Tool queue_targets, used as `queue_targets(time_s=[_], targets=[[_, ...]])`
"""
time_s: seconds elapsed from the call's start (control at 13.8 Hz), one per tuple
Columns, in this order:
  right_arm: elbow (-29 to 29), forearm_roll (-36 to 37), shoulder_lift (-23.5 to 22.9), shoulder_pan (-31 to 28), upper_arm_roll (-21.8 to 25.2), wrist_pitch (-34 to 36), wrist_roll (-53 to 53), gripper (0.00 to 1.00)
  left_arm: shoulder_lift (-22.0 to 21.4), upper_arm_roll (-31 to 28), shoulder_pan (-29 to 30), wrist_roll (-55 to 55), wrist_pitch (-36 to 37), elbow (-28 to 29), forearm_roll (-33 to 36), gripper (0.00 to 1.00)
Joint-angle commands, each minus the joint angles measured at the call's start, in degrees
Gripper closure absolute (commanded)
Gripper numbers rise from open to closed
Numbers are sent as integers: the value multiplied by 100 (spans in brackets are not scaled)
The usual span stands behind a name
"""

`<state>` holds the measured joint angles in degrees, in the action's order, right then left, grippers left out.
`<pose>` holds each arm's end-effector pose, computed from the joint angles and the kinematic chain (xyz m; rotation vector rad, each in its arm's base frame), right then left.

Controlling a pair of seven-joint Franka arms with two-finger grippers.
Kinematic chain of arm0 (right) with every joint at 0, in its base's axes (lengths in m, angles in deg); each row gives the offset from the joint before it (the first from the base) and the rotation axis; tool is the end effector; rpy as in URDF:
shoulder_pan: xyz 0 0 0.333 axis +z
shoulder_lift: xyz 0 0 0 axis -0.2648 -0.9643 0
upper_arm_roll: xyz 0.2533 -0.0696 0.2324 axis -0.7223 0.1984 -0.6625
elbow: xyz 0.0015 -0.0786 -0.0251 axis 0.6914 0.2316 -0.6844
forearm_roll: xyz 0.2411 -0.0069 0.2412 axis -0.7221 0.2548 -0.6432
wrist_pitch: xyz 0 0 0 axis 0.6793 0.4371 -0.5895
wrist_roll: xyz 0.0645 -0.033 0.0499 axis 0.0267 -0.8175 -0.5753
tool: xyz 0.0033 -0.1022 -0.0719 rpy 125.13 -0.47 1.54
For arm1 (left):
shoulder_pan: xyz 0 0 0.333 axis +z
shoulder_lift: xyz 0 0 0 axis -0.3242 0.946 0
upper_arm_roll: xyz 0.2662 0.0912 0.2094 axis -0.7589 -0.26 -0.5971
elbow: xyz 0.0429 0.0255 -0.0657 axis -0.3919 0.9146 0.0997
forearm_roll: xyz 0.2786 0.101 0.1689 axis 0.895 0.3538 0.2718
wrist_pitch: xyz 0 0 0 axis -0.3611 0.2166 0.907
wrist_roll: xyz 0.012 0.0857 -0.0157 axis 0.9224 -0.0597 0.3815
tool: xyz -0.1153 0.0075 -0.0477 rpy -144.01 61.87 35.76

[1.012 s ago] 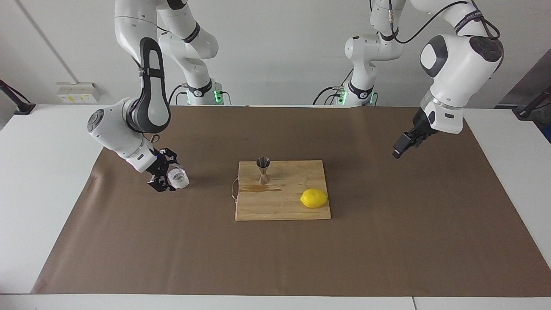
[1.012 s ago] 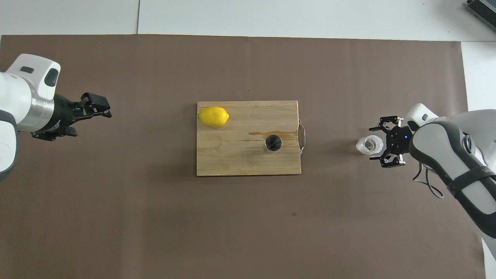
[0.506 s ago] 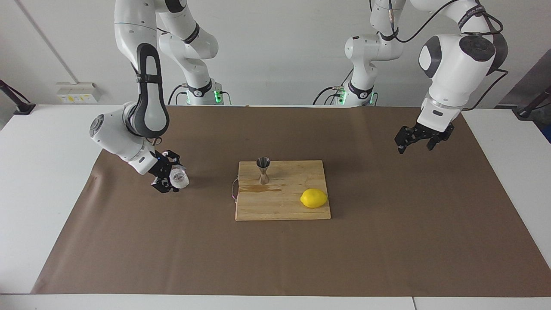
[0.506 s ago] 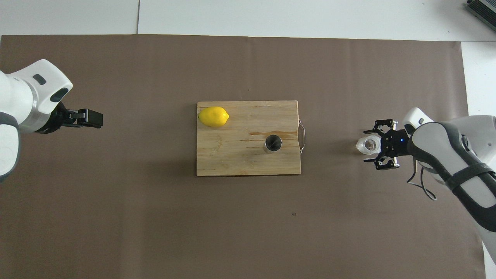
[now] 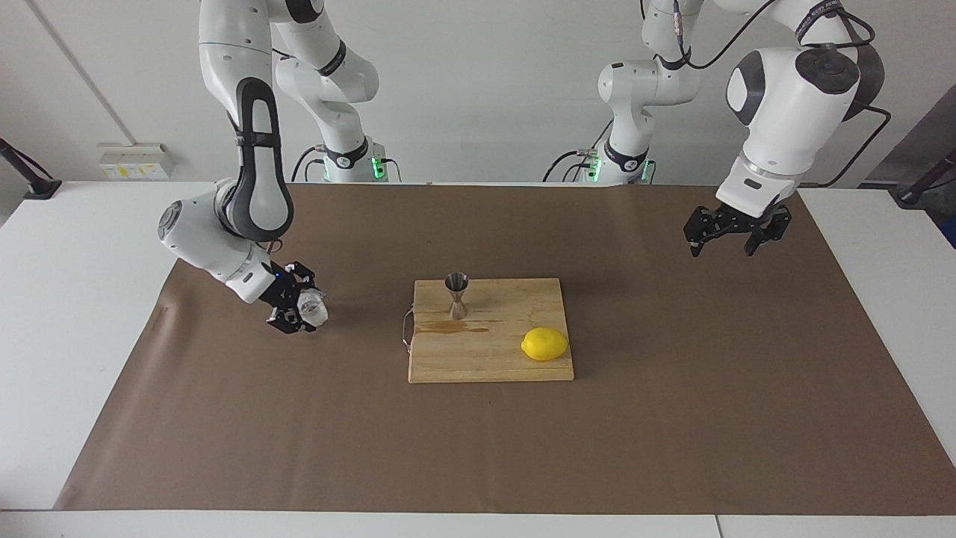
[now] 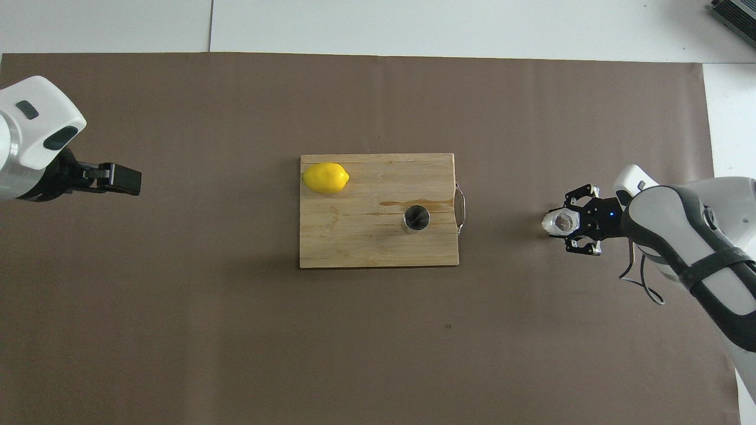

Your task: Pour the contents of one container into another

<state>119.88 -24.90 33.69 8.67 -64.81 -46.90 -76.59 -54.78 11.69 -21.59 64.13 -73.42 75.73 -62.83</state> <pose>0.5235 -0.0459 0.3278 -2.0221 -1.8656 -0.4988 0.5013 -0.0608 0.6167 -3.1107 0.1288 -0.0816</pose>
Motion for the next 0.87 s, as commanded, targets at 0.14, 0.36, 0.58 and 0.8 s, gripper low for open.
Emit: queue_targets(time_s=[0.14, 0.36, 0.58, 0.8], targets=[[-8, -164, 242, 10, -76, 74, 256, 64, 118, -68, 39, -75, 703, -736, -477, 0], [-69, -121, 470, 307, -112, 48, 607, 64, 91, -129, 39, -75, 826, -754, -381, 0], [-280, 55, 602, 808, -112, 30, 1361, 64, 91, -103, 22, -259, 1020, -833, 6, 0], [-622, 590, 603, 1247, -120, 39, 2355, 64, -23, -94, -31, -216, 879, -570, -29, 0]])
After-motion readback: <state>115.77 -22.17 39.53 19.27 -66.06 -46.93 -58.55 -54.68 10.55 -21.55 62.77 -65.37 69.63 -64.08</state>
